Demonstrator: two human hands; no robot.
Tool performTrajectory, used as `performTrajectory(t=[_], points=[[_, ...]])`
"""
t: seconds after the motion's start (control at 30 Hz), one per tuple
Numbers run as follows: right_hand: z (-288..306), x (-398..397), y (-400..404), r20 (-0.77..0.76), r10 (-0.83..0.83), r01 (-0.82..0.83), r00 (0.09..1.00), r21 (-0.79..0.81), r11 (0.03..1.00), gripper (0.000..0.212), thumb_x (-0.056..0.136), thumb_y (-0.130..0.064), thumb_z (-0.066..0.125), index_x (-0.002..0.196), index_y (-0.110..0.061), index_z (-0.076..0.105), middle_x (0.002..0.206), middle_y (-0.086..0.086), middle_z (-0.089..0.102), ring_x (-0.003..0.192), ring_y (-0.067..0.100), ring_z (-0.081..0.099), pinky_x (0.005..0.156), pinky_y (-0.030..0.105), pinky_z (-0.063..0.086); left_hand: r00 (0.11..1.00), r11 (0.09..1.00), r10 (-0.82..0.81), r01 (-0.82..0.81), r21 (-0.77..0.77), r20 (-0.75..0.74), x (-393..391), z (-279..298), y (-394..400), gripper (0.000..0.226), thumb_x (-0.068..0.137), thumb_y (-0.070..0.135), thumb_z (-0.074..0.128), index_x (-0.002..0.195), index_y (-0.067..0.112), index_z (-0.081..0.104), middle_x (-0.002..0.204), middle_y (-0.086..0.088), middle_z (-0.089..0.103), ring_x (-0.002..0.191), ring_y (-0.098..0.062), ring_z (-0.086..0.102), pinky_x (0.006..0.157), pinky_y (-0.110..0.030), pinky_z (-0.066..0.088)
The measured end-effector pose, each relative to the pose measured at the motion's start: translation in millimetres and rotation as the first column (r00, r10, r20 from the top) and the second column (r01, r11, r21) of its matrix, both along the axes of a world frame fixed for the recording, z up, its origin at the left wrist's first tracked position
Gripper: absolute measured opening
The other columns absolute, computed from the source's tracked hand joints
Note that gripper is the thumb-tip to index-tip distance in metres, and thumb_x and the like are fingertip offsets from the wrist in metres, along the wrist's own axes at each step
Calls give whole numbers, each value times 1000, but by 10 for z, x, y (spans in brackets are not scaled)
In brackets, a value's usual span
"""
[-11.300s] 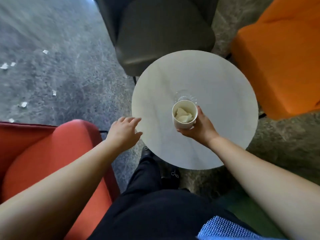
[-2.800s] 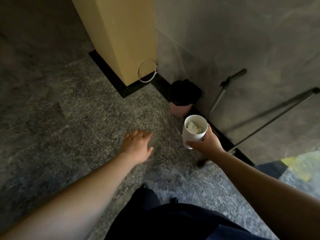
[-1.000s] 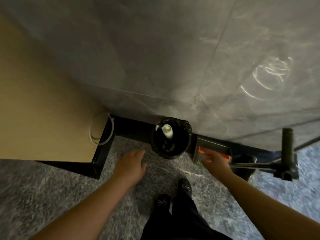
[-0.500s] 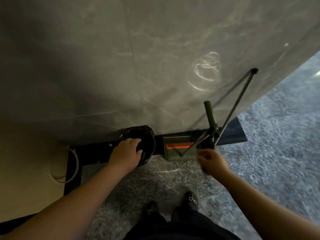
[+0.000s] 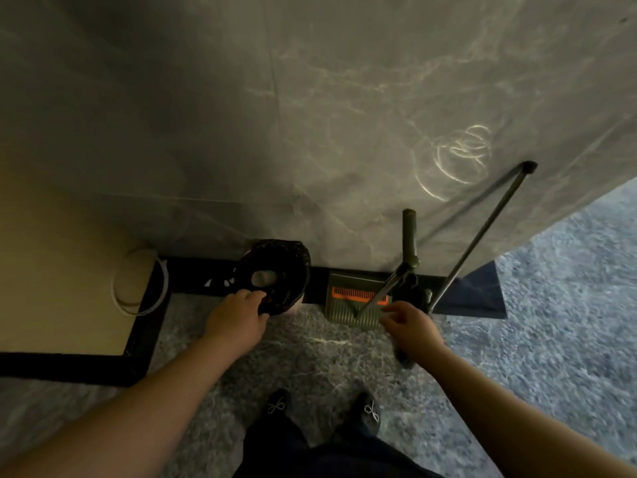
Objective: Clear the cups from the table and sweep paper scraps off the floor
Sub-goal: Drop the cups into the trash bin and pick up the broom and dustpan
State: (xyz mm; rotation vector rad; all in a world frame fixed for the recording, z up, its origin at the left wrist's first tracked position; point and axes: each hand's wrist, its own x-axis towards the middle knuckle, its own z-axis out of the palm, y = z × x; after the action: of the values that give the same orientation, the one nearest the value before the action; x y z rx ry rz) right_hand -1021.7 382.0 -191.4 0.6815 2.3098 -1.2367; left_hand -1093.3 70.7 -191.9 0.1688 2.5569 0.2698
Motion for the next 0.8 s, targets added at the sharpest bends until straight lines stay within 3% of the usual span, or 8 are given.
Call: performTrajectory(t=[0.23,0.53,0.7,0.8], points=[[-71,-178,-9,-28,92,-92,995,14,996,13,90,-27,63,99,-33,55,79,-8,64,66,2,59,48,7,37,991,990,132,-131,-57,6,278,107,-57,51,101,39,44,148,22,35,149,-4,37,133,-25,40,104,-40,42],[-166,-141,183,-55,159,-158,986,12,987,14,90,-30,61,82,-39,56,79,-7,65,68,8,63,50,13,43,973,973,226,-227,-33,-38,492,139,57,53,101,39,45,150,23,32,150,-4,37,133,-25,40,103,-40,41],[-194,-91,254,-52,84,-81,995,45,996,15,89,-26,62,101,-35,58,82,-8,65,69,7,64,51,14,43,987,986,152,-147,83,-57,308,138,258,55,99,42,47,149,25,33,148,-2,39,131,-25,42,100,-39,44],[-166,-58,306,-63,8,-6,998,37,999,14,88,-29,63,100,-34,59,80,-10,67,68,4,64,50,12,40,991,993,60,-46,112,-122,135,183,459,55,96,43,50,147,26,36,145,-3,43,128,-26,44,98,-41,44]])
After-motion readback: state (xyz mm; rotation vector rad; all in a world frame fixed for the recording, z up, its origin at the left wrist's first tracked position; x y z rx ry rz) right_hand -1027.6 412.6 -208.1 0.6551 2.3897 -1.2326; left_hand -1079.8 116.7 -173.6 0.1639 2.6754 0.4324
